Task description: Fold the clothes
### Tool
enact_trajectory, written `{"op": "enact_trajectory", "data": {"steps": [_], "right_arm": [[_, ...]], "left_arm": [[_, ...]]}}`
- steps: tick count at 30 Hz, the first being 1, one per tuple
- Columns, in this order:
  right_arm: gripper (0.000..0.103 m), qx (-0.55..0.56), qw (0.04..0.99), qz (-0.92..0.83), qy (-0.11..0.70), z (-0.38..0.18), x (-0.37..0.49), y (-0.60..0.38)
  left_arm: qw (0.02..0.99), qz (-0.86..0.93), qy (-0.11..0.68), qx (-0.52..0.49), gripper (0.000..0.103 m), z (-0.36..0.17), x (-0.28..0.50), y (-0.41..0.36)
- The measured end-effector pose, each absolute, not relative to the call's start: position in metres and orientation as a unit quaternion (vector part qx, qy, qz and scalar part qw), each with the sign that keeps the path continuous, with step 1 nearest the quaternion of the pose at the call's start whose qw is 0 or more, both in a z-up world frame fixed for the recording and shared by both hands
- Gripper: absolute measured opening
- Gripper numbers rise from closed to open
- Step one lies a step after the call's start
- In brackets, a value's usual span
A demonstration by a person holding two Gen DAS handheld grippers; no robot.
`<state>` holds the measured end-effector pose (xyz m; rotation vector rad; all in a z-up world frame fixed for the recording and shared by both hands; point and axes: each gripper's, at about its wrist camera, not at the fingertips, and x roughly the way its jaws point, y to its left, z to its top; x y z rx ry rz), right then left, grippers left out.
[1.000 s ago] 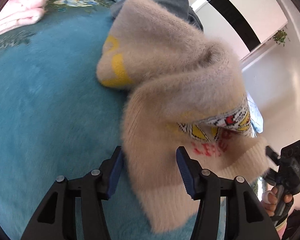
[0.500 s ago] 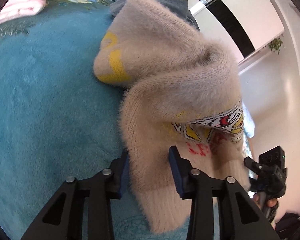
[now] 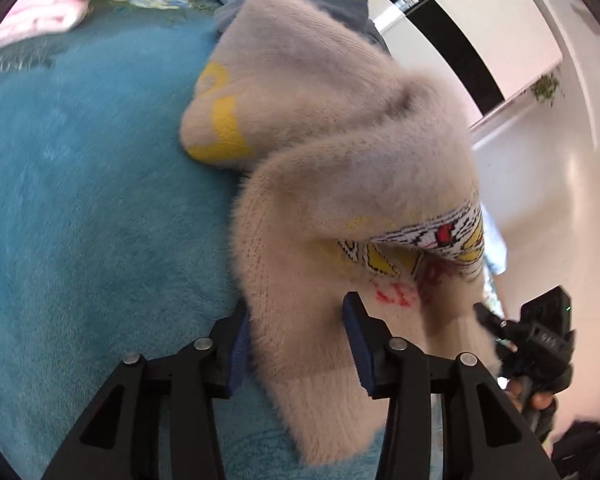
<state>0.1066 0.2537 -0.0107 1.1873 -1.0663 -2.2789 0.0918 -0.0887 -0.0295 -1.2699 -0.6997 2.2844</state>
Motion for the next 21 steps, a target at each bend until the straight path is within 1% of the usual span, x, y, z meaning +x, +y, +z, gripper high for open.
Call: {"op": "enact_trajectory", "data": {"steps": [1,2,3,4,9,14,19,21], "right_arm": [[0.019,0.418,0.181,-0.805,-0.381,-0.012,0.107,0.256],[0.019,0.416,0.182,-0.804,-0.385,-0.012,0.108,0.258],[0.019,0.414,0.183,-0.803,-0.388,-0.013,0.108,0.259],[0.019,0.413,0.184,-0.803,-0.388,-0.013,0.109,0.260],[0.016,0.403,0.183,-0.811,-0.382,-0.007,0.112,0.259],[0.013,0.373,0.184,-0.817,-0.400,0.011,0.130,0.261],[0.012,0.336,0.238,-0.820,-0.397,0.045,0.157,0.246],[0.012,0.323,0.258,-0.827,-0.382,0.059,0.167,0.237]], "left_arm": [[0.209,0.826,-0.254,-0.458,0.034,-0.030,0.093,-0.091],[0.198,0.828,-0.257,-0.457,0.023,-0.030,0.094,-0.094],[0.190,0.829,-0.262,-0.456,0.016,-0.031,0.095,-0.097],[0.184,0.829,-0.268,-0.454,0.013,-0.031,0.096,-0.100],[0.183,0.839,-0.282,-0.428,0.010,-0.018,0.108,-0.109],[0.185,0.862,-0.280,-0.381,0.010,0.020,0.131,-0.130],[0.183,0.875,-0.284,-0.347,0.010,0.048,0.161,-0.150],[0.179,0.872,-0.283,-0.356,0.010,0.039,0.109,-0.149]]}}
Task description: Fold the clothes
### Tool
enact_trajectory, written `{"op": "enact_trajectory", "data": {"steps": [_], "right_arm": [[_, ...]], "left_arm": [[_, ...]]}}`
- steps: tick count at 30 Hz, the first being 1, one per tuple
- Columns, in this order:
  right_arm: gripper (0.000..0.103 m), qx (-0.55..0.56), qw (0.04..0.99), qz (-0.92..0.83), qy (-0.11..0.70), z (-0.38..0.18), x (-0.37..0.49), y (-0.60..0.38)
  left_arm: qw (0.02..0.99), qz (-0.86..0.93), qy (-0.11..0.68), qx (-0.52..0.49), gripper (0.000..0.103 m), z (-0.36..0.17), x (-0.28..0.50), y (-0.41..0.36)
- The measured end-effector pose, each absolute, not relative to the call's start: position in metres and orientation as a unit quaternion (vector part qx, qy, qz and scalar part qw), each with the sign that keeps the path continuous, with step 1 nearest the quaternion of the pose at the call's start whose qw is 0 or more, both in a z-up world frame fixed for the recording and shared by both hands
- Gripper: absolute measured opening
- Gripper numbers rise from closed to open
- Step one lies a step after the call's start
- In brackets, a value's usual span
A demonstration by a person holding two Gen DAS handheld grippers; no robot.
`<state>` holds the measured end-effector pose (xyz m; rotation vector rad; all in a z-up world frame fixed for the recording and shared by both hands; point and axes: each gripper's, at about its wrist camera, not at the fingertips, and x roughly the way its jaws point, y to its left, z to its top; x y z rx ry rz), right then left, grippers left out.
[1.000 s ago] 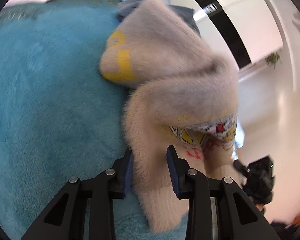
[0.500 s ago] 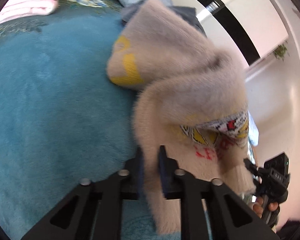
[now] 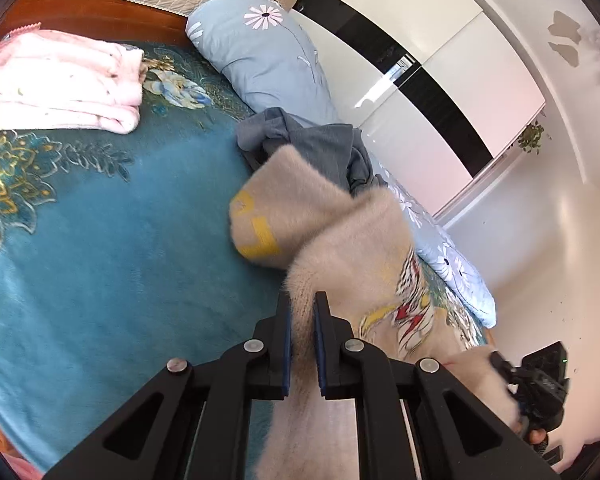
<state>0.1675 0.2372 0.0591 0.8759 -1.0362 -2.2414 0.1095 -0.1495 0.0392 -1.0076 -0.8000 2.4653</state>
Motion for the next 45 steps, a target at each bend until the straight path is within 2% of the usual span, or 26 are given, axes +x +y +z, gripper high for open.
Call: {"op": "enact_trajectory", "data": {"steps": [5,10,14,17,19,22,25,26,29,32,35,38,42,45], "right_arm": [[0.012,0.366,0.238,-0.836,-0.333,0.054,0.173,0.222],[0.015,0.440,0.203,-0.805,-0.344,0.012,0.165,0.220],[0.018,0.460,0.199,-0.792,-0.347,0.006,0.161,0.223],[0.028,0.459,0.194,-0.805,-0.322,0.018,0.168,0.229],[0.040,0.446,0.185,-0.817,-0.314,0.028,0.174,0.242],[0.040,0.417,0.160,-0.838,-0.314,0.047,0.179,0.265],[0.040,0.400,0.134,-0.851,-0.313,0.062,0.166,0.280],[0.040,0.398,0.131,-0.854,-0.310,0.066,0.156,0.281],[0.045,0.396,0.131,-0.856,-0.305,0.075,0.117,0.283],[0.048,0.410,0.135,-0.854,-0.291,0.077,0.065,0.280],[0.057,0.438,0.122,-0.851,-0.263,0.071,0.013,0.276],[0.063,0.472,0.108,-0.846,-0.222,0.060,-0.032,0.277],[0.066,0.519,0.099,-0.836,-0.151,0.039,-0.084,0.275],[0.066,0.548,0.151,-0.812,-0.130,0.024,-0.109,0.270]], "left_arm": [[0.152,0.854,-0.276,-0.415,0.010,0.011,0.111,-0.160],[0.146,0.841,-0.282,-0.439,0.010,-0.007,0.114,-0.163],[0.155,0.846,-0.268,-0.433,0.011,-0.002,0.116,-0.163],[0.160,0.849,-0.268,-0.426,0.011,-0.002,0.112,-0.167],[0.159,0.853,-0.265,-0.420,0.011,0.002,0.113,-0.171],[0.153,0.860,-0.265,-0.409,0.012,0.016,0.113,-0.179],[0.147,0.866,-0.261,-0.399,0.026,0.033,0.103,-0.185],[0.141,0.870,-0.252,-0.399,0.030,0.041,0.095,-0.186],[0.131,0.884,-0.219,-0.392,0.032,0.065,0.071,-0.181],[0.130,0.896,-0.177,-0.385,0.042,0.084,0.046,-0.168],[0.132,0.897,-0.136,-0.398,0.044,0.095,0.015,-0.151],[0.130,0.898,-0.097,-0.409,0.052,0.103,-0.020,-0.127],[0.112,0.896,-0.022,-0.428,0.052,0.097,-0.057,-0.095],[0.093,0.899,0.033,-0.426,0.052,0.087,-0.071,-0.079]]}}
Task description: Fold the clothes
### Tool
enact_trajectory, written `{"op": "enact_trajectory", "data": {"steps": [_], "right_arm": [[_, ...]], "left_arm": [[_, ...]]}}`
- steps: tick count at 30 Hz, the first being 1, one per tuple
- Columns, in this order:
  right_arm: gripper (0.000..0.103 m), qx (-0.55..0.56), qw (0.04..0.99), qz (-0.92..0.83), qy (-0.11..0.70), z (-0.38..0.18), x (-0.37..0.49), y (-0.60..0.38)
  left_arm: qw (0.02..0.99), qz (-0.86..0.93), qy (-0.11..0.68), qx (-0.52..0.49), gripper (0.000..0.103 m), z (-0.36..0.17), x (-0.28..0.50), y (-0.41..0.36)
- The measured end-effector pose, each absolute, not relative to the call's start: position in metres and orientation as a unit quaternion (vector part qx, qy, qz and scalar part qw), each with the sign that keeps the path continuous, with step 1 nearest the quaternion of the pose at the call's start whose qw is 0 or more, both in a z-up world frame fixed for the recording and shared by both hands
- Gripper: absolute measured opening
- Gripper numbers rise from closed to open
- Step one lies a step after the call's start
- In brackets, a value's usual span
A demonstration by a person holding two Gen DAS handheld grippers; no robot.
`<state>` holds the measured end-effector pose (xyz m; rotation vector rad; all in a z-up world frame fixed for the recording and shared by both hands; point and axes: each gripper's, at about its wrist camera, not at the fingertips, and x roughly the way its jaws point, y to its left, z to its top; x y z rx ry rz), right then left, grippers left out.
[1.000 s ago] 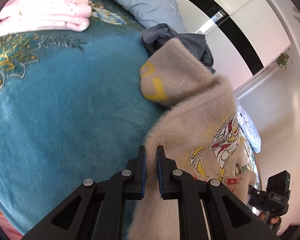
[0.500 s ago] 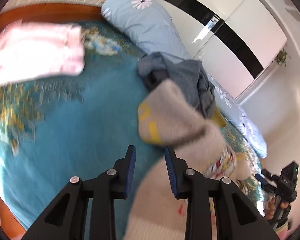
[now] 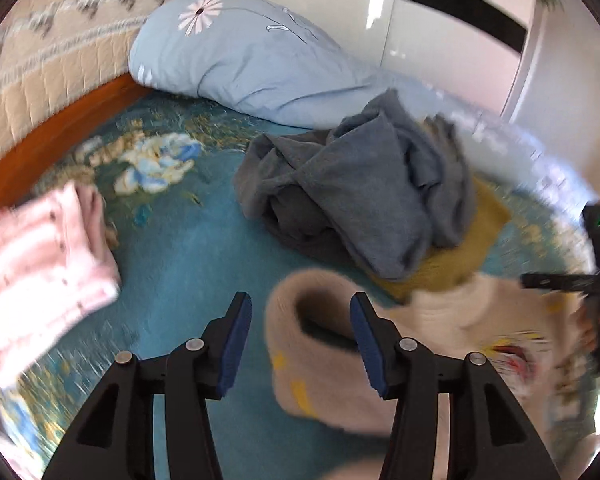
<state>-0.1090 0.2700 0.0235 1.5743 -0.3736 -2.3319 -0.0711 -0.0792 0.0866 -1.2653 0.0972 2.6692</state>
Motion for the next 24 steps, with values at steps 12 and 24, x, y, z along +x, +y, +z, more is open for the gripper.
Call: {"op": "enact_trajectory", "data": {"steps": [12,24], "right_arm": [[0.071,0.599,0.198,-0.773,-0.060,-0.015,-0.149,0.253],[0.034,0.579,0.209,-0.788,-0.006,-0.007,-0.118,0.247]], "left_arm": [[0.069,0.875,-0.048,-0.477,0.052,0.023,-0.046,-0.121],[0.023,0.905,-0.068,-0.419,0.054,0.020,-0.013,-0.141]]}}
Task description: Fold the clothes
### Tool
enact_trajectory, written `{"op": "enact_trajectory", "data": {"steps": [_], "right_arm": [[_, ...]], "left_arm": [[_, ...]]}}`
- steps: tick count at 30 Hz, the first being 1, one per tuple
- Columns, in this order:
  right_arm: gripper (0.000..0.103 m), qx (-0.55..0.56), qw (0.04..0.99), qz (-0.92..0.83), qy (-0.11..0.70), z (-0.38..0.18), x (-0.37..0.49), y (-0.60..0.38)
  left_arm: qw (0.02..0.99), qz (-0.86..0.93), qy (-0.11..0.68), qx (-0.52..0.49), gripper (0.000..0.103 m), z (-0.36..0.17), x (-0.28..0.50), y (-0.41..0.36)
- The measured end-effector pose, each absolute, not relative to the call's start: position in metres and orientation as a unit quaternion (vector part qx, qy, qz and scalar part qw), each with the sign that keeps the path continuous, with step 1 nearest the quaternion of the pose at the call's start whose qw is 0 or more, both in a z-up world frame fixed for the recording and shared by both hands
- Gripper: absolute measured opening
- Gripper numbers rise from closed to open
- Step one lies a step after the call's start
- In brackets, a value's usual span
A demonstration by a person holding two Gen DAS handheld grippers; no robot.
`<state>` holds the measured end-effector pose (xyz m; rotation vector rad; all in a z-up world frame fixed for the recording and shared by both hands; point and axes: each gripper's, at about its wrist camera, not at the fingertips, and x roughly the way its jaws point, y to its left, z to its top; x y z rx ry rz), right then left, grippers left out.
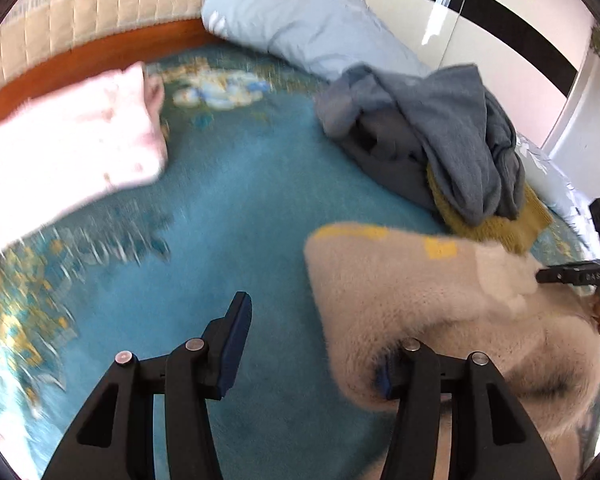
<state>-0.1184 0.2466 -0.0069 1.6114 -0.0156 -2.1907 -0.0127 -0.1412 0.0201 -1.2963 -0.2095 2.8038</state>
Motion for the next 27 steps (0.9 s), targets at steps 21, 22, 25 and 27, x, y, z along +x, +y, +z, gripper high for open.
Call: {"op": "enact_trajectory", "data": {"steps": [21,22,25,27], "right_arm": [[0.008,0.371,0.133,-0.919,-0.014,0.143,-0.075,0.254],[0.008,0.371,0.123,-0.920,-0.016,0.138,-0.082,0.251],[0.008,0.420,0.098,-0.902,-0.024,0.092,-0.104,0.241],[0.008,0.452,0.088,-0.887,-0.035,0.061,-0.112,0.244]], "left_arm": [[0.073,0.944,-0.195,-0.255,0.013,0.099,-0.027,-0.184],[0.071,0.935,-0.215,-0.274,0.013,0.083,-0.035,-0.191],[0.051,0.903,-0.249,-0.346,0.013,0.033,-0.056,-0.204],[0.046,0.881,-0.278,-0.379,0.013,0.006,-0.061,-0.209]]}}
